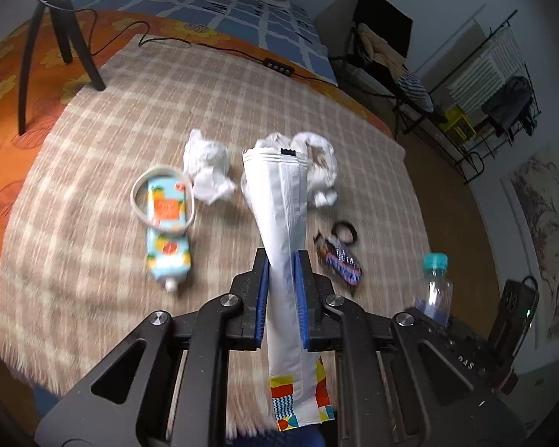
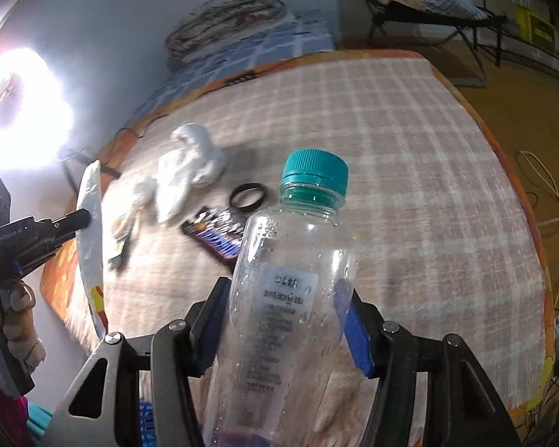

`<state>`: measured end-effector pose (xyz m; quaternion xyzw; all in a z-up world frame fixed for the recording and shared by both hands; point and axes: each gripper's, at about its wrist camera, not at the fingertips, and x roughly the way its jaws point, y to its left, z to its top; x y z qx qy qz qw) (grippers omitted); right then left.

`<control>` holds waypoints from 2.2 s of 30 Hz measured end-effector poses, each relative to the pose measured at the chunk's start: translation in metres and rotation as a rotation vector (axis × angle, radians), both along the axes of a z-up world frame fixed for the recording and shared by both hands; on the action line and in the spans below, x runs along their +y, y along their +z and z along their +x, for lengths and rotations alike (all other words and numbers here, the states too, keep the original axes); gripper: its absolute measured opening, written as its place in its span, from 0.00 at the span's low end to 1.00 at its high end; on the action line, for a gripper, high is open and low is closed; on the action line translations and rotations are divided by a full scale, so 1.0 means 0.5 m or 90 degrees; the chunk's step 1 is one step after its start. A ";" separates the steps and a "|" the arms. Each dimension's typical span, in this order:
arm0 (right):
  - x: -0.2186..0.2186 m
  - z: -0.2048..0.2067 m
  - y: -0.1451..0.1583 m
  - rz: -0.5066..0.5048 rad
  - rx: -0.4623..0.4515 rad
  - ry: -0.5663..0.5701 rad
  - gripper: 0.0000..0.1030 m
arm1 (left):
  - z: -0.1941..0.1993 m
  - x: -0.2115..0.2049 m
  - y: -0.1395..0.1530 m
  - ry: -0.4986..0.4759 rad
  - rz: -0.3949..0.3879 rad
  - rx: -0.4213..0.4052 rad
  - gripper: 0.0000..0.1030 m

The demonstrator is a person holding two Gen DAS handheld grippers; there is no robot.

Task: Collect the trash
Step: 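Carry the white bag and clear bottle over the blue basket with both tools, then open both tools to drop the bag and bottle into the basket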

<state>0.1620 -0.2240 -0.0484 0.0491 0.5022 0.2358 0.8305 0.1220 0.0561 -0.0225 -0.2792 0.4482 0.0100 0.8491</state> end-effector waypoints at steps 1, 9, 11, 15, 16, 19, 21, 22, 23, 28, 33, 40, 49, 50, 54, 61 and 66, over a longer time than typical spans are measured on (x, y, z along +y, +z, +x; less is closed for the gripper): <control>0.008 -0.008 0.003 0.001 -0.003 0.008 0.57 | -0.012 -0.001 0.002 -0.001 0.000 0.000 0.12; 0.048 -0.100 0.023 0.010 -0.012 0.073 0.57 | -0.111 -0.020 -0.008 -0.019 -0.001 0.008 0.12; 0.060 -0.123 0.025 0.006 -0.019 0.090 0.57 | -0.140 -0.024 -0.018 -0.020 -0.002 0.015 0.12; 0.086 -0.178 0.017 0.005 -0.016 0.126 0.57 | -0.195 -0.029 -0.039 -0.021 0.001 0.026 0.12; 0.095 -0.196 0.013 0.002 -0.016 0.139 0.57 | -0.211 -0.031 -0.046 -0.022 0.003 0.029 0.12; 0.117 -0.243 -0.001 -0.007 -0.016 0.171 0.57 | -0.246 -0.037 -0.066 -0.025 0.002 0.041 0.12; 0.131 -0.271 -0.011 -0.013 -0.014 0.191 0.57 | -0.268 -0.040 -0.080 -0.025 0.002 0.049 0.12; 0.136 -0.280 -0.016 -0.015 -0.012 0.199 0.57 | -0.278 -0.041 -0.087 -0.026 0.003 0.052 0.12; 0.142 -0.292 -0.022 -0.019 -0.009 0.207 0.57 | -0.285 -0.043 -0.093 -0.026 0.003 0.055 0.12; 0.170 -0.343 -0.052 -0.036 0.006 0.238 0.57 | -0.325 -0.055 -0.115 -0.032 0.006 0.063 0.12; 0.183 -0.363 -0.084 -0.048 0.025 0.253 0.57 | -0.351 -0.069 -0.139 -0.040 0.015 0.074 0.12; 0.201 -0.380 -0.111 -0.075 0.024 0.275 0.57 | -0.371 -0.091 -0.181 -0.060 0.030 0.098 0.12; 0.214 -0.386 -0.150 -0.108 0.025 0.288 0.57 | -0.384 -0.103 -0.237 -0.069 0.040 0.135 0.12; 0.215 -0.387 -0.153 -0.111 0.025 0.289 0.57 | -0.384 -0.105 -0.242 -0.070 0.043 0.138 0.12; 0.224 -0.383 -0.168 -0.118 0.029 0.292 0.57 | -0.389 -0.111 -0.262 -0.074 0.057 0.151 0.12; 0.235 -0.378 -0.193 -0.123 0.038 0.291 0.57 | -0.392 -0.113 -0.283 -0.080 0.059 0.168 0.12; 0.240 -0.373 -0.207 -0.122 0.049 0.292 0.58 | -0.387 -0.118 -0.291 -0.077 0.060 0.179 0.12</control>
